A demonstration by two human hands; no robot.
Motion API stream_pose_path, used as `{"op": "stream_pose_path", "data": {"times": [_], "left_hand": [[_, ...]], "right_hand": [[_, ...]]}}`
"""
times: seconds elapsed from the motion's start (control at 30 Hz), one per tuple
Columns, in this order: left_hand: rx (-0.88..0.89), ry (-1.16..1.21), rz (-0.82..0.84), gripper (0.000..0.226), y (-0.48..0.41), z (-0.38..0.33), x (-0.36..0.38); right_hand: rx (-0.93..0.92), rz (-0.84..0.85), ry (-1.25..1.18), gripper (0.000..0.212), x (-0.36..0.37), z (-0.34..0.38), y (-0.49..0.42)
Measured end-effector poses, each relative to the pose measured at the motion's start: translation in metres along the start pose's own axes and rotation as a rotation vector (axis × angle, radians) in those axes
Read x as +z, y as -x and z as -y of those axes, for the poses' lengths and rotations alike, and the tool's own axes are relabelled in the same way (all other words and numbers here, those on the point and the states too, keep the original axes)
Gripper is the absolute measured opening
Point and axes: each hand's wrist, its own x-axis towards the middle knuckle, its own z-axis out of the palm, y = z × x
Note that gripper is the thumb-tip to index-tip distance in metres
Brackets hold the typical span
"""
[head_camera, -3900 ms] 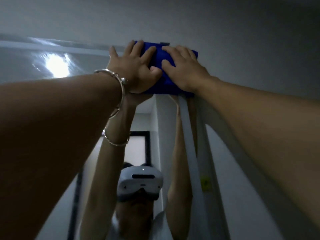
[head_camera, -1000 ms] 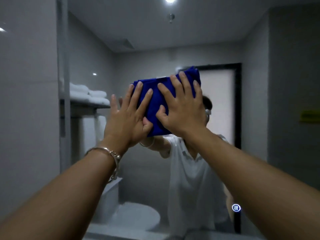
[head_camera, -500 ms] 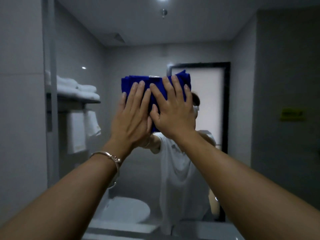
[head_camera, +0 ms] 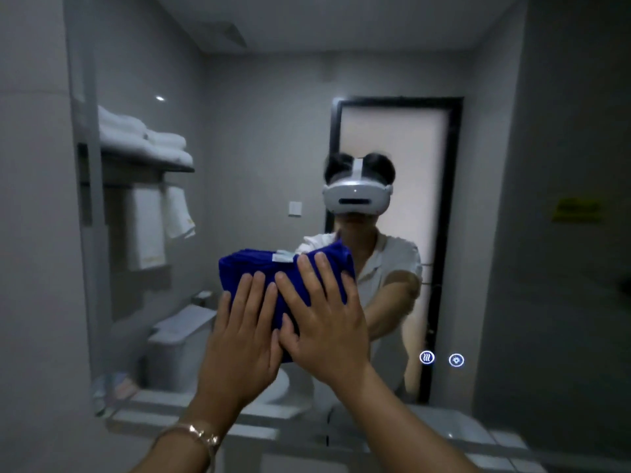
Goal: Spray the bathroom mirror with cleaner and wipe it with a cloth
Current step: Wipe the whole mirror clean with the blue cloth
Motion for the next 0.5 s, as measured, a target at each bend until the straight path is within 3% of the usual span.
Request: {"op": "stream_pose_path", "data": {"times": [0.37,0.5], "left_hand": [[-0.087,0.045,0.138,0.072,-0.009,0.006,-0.020],[-0.095,0.119,0.098,0.070,-0.043,0.007,-0.022]], "right_hand": [[-0.029,0.100,-0.015,0.053,0.000,0.001,0.012],[-0.123,0.085,-0.007,0.047,-0.009,-0.022,-0.022]]}}
